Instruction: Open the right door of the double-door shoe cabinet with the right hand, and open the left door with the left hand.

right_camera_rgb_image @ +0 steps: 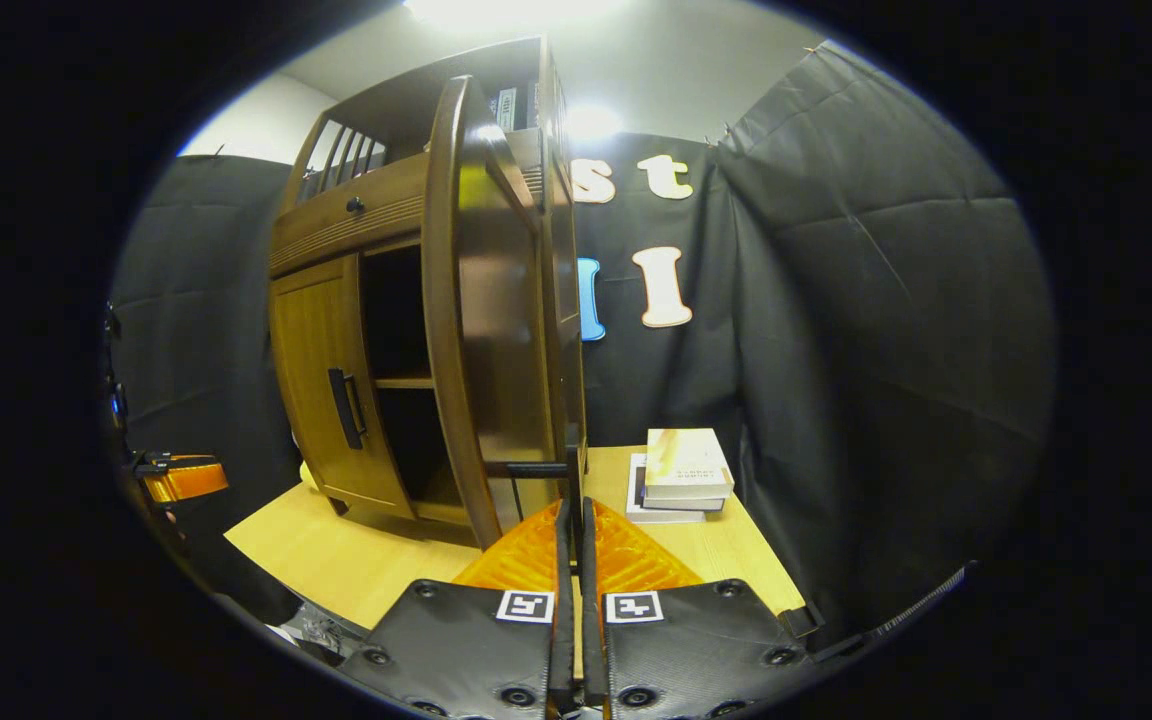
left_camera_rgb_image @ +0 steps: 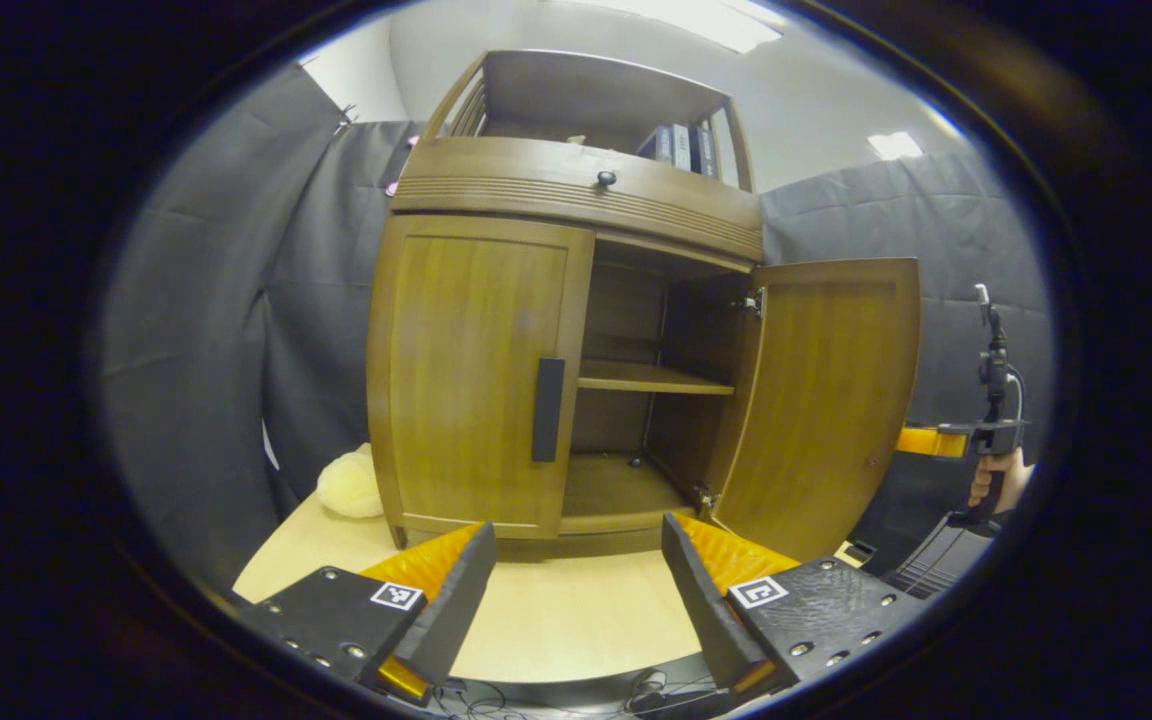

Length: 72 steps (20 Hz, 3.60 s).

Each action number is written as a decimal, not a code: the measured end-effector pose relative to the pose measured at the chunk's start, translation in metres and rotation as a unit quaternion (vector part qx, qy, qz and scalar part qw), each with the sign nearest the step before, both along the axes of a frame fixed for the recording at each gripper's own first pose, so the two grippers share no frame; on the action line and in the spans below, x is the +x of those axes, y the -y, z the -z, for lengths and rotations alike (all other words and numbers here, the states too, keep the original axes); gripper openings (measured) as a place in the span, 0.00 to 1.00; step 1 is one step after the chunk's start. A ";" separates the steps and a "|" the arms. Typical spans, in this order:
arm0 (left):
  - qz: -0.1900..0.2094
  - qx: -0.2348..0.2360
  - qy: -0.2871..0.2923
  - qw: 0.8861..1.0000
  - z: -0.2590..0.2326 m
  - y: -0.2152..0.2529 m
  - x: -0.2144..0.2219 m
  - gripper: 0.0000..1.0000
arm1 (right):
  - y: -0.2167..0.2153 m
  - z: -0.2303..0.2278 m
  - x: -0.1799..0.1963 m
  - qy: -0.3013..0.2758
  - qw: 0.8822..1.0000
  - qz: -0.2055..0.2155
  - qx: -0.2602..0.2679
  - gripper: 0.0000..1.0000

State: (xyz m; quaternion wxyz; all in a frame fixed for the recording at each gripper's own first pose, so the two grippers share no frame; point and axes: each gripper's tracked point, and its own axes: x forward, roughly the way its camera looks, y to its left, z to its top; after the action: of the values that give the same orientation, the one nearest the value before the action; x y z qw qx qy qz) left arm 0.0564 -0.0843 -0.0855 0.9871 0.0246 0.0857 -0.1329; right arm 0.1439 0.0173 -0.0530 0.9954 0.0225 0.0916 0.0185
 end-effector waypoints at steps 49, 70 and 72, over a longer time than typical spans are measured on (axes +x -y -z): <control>-0.054 0.055 0.034 0.996 -0.001 0.014 0.017 0.82 | -0.181 -0.007 0.189 0.010 0.997 -0.069 0.019 0.94; -0.085 0.044 0.019 0.995 0.005 0.015 0.022 0.10 | -0.186 -0.005 0.191 0.012 0.997 -0.077 0.023 0.94; -0.080 0.042 0.018 0.996 0.001 0.016 0.020 0.08 | -0.185 -0.006 0.187 0.013 0.997 -0.073 0.023 0.94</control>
State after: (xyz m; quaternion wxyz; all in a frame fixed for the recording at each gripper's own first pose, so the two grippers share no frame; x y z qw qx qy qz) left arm 0.0762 -0.1006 -0.0868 0.9940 0.0617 0.0750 -0.0494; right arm 0.3311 0.2028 -0.0472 0.9917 0.0389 0.0795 0.0934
